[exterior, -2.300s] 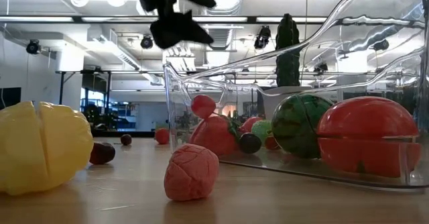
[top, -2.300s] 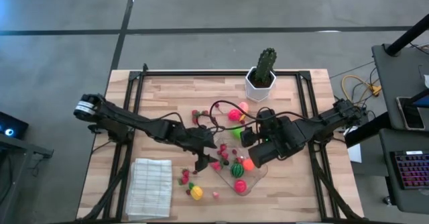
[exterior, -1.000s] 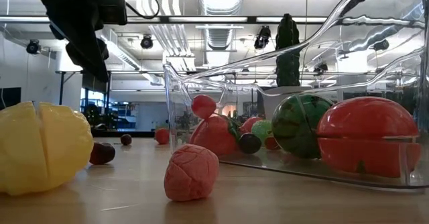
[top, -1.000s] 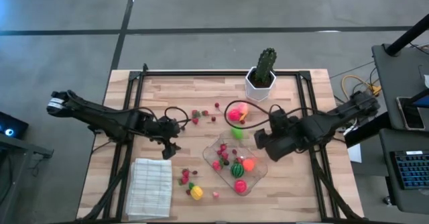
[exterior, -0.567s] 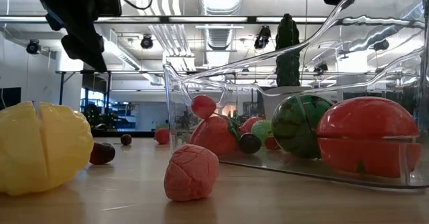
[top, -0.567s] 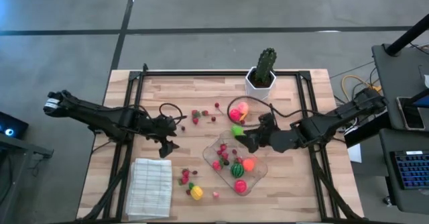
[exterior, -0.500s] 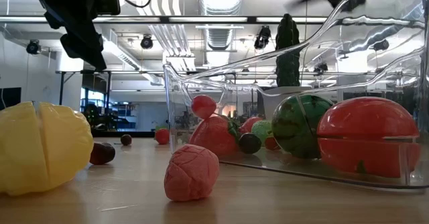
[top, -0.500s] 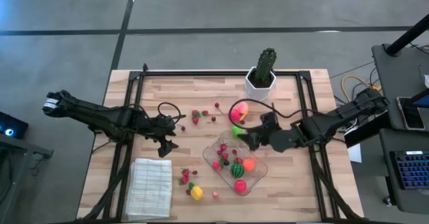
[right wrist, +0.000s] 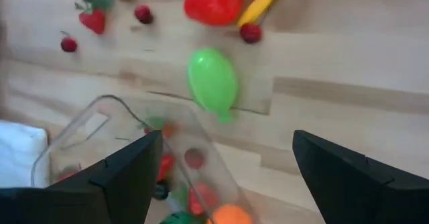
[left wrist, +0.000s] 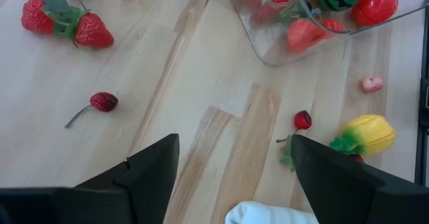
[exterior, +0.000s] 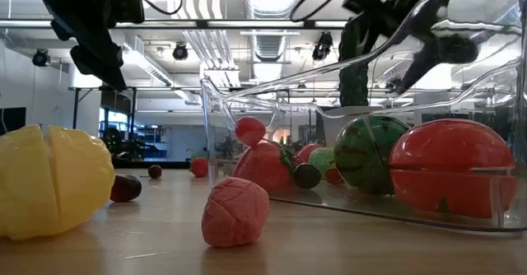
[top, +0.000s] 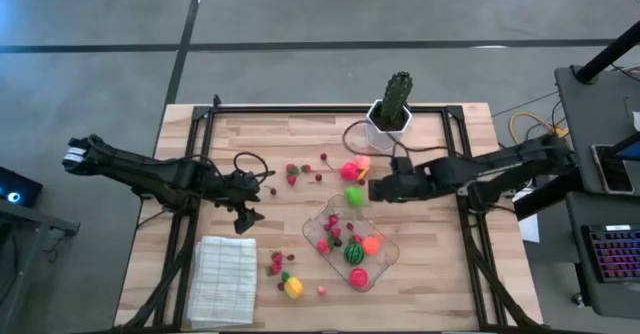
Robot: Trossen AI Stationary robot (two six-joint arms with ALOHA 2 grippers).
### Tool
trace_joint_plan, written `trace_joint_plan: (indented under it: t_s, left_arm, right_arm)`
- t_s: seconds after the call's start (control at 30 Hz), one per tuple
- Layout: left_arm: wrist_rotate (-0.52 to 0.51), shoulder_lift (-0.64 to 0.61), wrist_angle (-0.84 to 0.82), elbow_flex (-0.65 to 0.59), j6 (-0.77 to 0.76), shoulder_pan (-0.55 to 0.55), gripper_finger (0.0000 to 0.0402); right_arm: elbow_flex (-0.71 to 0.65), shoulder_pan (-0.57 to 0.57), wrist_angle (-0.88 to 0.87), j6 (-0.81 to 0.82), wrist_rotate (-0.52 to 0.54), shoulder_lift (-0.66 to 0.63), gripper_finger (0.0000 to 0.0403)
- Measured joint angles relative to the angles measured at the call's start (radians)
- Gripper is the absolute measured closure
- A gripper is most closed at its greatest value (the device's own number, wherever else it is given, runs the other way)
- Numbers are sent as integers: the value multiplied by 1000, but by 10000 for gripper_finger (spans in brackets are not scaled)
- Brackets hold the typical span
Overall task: Pick and placing Produce into tupperware
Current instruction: Put the green melon into the transparent bin
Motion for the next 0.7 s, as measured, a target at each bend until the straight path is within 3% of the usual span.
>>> trace_joint_plan:
  t_s: [0.23, 0.7]
  left_arm:
    - [0, 0, 1, -1, 0, 0, 130]
    - [0, 0, -2, -2, 0, 0, 130]
  right_arm:
    - [16, -101, 35, -143, -161, 137, 78]
    - [251, -134, 40, -324, -261, 436, 78]
